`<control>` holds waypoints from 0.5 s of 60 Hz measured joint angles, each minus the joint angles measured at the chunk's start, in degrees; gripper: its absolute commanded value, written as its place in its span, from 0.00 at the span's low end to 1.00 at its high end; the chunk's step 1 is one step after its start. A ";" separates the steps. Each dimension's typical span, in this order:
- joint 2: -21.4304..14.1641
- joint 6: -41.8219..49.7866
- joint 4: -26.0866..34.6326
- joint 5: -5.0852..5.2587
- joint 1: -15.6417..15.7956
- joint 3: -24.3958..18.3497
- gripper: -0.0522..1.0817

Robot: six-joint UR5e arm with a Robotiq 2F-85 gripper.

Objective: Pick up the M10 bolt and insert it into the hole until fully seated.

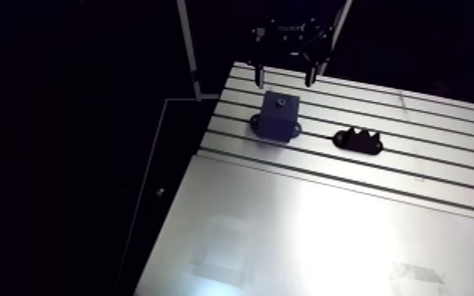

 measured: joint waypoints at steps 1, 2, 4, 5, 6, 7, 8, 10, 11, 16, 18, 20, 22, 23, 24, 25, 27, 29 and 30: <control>-0.04 0.00 0.01 0.02 -0.01 -0.02 0.05; -0.07 0.00 0.02 0.04 -0.03 -0.04 0.05; -0.20 0.02 0.05 0.12 -0.08 -0.09 0.05; -0.28 0.03 0.06 0.15 -0.10 -0.12 0.05; -0.39 0.06 0.07 0.18 -0.13 -0.16 0.05; -0.56 0.10 0.08 0.21 -0.17 -0.19 0.05; -0.74 0.14 0.08 0.24 -0.21 -0.22 0.05; -1.23 0.21 0.11 0.31 -0.33 -0.27 0.05; -1.49 0.25 0.12 0.34 -0.40 -0.29 0.05; -3.19 0.40 0.23 0.40 -0.94 -0.25 0.05; -3.75 0.43 0.27 0.41 -1.18 -0.22 0.05; -4.33 0.47 0.29 0.43 -1.43 -0.19 0.05; -4.89 0.49 0.32 0.44 -1.68 -0.17 0.05; -5.14 0.50 0.33 0.44 -1.80 -0.16 0.05; -5.44 0.51 0.35 0.44 -1.95 -0.14 0.05; -5.90 0.52 0.37 0.45 -2.18 -0.13 0.05; -6.49 0.53 0.40 0.45 -2.48 -0.10 0.05; -7.24 0.56 0.42 0.47 -2.92 -0.06 0.05; -7.50 0.56 0.42 0.47 -3.07 -0.04 0.05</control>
